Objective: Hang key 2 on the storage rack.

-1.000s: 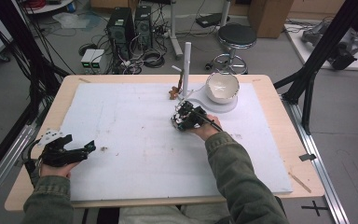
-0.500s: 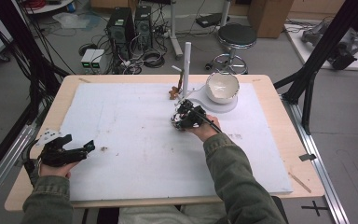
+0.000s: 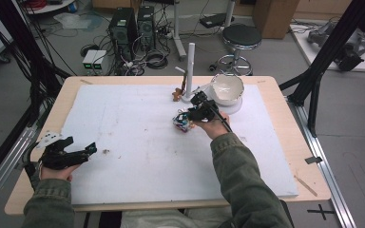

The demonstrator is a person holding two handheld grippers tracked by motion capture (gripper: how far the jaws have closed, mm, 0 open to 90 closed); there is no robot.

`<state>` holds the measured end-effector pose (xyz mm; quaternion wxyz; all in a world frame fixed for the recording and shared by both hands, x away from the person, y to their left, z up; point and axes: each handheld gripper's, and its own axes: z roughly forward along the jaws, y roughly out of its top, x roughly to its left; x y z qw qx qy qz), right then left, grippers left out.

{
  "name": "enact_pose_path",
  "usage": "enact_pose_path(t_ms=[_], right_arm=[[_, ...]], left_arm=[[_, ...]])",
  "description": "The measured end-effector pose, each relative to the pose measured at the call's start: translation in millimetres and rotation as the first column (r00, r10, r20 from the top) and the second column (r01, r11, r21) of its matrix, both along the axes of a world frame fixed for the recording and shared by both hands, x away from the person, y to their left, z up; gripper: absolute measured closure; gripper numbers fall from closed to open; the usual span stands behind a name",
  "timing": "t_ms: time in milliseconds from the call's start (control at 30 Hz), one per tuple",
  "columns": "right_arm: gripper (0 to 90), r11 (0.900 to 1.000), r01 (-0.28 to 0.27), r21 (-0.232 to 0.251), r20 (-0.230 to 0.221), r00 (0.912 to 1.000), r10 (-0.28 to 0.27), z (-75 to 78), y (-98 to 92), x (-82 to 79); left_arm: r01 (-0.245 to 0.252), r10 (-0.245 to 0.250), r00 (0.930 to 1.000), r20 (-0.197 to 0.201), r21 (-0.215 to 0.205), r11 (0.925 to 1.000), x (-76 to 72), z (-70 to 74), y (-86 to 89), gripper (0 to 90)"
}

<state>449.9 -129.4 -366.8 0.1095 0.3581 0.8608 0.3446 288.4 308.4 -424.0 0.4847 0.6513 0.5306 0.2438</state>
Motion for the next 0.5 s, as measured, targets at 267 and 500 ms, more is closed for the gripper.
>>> enact_pose_path(t_ms=[267, 500], right_arm=[[68.9, 0.995, 0.032, 0.098, 0.056, 0.9977, -0.038, 32.7, -13.0, 1.1], [68.9, 0.987, 0.039, 0.155, 0.074, 0.9959, -0.051, 49.9, -14.4, 3.1]], left_arm=[[0.001, -0.001, 1.0, 0.001, -0.002, 1.0, 0.0, 0.0, -0.4, 1.6], [-0.004, 0.004, 1.0, 0.002, -0.008, 1.0, 0.3, -0.1, 0.2, 1.7]])
